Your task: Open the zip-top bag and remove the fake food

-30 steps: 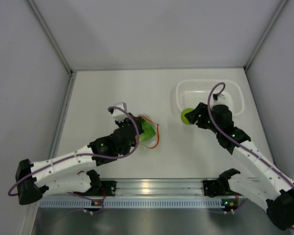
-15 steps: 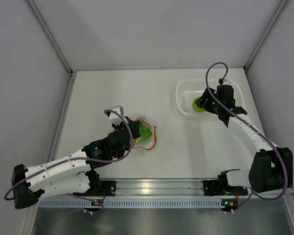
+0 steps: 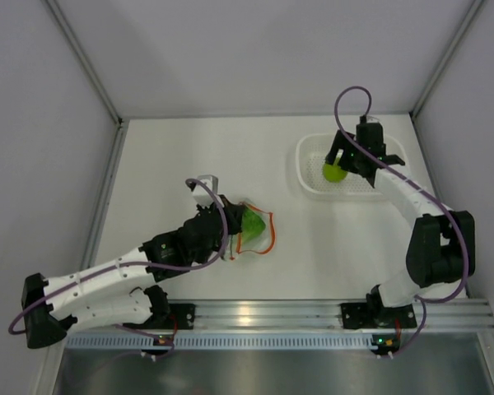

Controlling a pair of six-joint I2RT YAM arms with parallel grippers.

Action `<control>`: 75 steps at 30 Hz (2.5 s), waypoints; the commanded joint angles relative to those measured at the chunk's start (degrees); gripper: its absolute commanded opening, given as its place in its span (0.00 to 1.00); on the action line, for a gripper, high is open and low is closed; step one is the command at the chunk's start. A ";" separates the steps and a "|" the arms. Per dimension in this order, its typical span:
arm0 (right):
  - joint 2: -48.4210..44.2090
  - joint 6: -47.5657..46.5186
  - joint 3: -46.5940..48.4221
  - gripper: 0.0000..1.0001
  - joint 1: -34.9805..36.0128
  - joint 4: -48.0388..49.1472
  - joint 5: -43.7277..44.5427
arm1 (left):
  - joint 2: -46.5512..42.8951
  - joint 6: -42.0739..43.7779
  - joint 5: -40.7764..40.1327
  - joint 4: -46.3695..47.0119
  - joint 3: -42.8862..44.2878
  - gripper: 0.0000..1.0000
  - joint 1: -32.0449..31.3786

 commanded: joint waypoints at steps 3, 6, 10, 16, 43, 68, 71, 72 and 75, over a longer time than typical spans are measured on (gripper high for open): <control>-0.73 -1.42 4.14 0.90 -0.80 -1.79 1.96 | 1.63 2.23 0.62 1.85 5.20 0.00 0.12; -2.39 -1.68 4.49 0.91 -0.80 -2.49 1.17 | 2.77 3.10 0.71 1.85 6.96 0.00 0.12; -9.59 -2.64 0.91 1.00 2.44 -2.93 9.84 | 4.35 3.46 0.44 1.94 9.24 0.00 0.12; -25.06 2.35 -12.53 0.99 4.56 6.64 -5.02 | 6.55 3.46 0.18 1.94 11.79 0.00 0.21; -35.10 21.87 -28.21 0.50 37.08 20.97 -3.23 | 13.23 -5.77 2.20 7.30 12.77 0.00 0.12; -16.29 25.91 -22.67 0.40 48.07 22.83 14.70 | 9.81 -9.64 4.49 11.52 8.46 0.00 0.03; -15.32 26.27 -22.76 0.38 47.98 21.94 17.07 | 9.02 -9.64 4.40 11.52 8.11 0.00 -0.06; -15.06 26.36 -22.76 0.37 47.98 21.94 17.86 | 8.84 -9.72 4.40 11.52 8.02 0.00 -0.06; -13.65 26.53 -22.93 0.33 47.89 22.82 18.48 | 8.40 -9.81 5.01 11.52 7.93 0.00 -0.06</control>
